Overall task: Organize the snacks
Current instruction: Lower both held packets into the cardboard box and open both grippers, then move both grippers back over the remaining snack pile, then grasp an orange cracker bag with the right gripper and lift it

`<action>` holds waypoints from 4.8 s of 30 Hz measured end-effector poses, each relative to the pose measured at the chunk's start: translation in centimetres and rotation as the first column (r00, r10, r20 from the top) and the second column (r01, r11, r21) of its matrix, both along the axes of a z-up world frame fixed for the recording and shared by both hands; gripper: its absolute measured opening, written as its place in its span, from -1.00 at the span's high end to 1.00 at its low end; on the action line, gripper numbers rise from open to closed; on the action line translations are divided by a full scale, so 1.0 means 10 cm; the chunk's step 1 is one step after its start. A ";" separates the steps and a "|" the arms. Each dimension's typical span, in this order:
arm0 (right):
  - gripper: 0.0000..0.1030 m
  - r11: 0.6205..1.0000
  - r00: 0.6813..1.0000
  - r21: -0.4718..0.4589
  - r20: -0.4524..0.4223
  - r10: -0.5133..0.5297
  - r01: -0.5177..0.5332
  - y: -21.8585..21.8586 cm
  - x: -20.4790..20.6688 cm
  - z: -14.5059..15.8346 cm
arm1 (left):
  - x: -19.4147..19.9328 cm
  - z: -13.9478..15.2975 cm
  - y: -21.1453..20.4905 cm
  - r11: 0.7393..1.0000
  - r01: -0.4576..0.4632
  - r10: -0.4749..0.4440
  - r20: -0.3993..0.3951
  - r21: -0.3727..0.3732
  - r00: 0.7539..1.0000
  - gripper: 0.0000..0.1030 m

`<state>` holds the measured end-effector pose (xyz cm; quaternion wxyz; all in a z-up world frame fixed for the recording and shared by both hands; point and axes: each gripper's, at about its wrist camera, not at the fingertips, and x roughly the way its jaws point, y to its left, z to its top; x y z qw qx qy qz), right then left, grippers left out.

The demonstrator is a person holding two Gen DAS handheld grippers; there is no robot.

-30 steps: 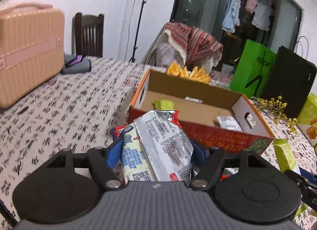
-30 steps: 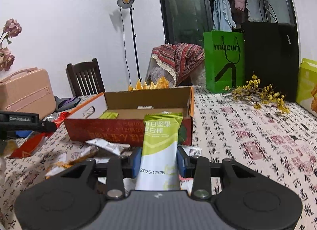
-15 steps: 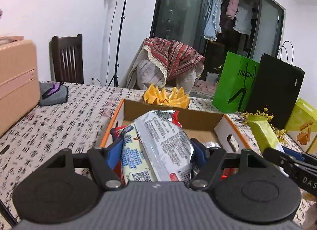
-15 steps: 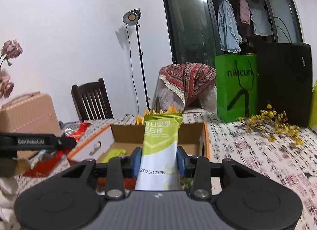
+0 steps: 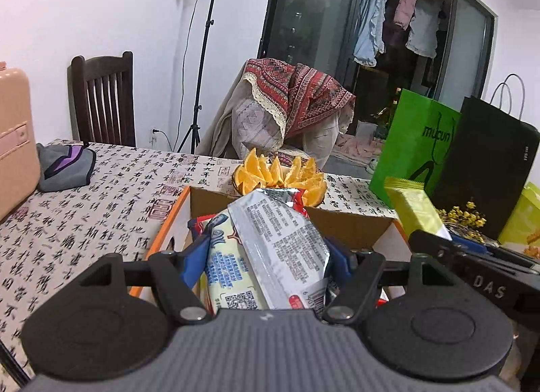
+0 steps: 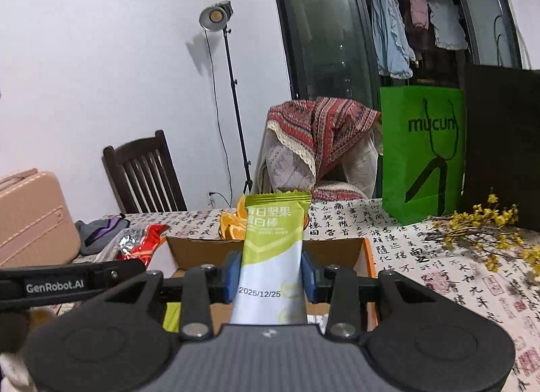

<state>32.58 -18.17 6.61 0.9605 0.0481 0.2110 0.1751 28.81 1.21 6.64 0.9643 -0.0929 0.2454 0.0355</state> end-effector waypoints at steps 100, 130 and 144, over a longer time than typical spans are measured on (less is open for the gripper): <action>-0.66 0.988 0.977 -0.151 -0.206 -0.059 0.028 -0.56 -1.68 -0.94 | -1.85 -0.62 0.27 0.998 -0.008 0.010 -0.024 0.065 1.000 -1.00; 0.19 0.997 0.998 -0.046 -0.035 -0.061 0.059 -0.76 -1.95 -0.70 | -1.78 -0.73 0.31 0.998 0.012 -0.007 -0.099 0.056 0.995 -1.00; 0.19 0.997 0.997 -0.034 -0.046 -0.070 0.068 -0.79 -1.94 -0.75 | -1.60 -0.85 0.43 0.999 -0.035 0.034 -0.151 -0.001 0.988 -1.00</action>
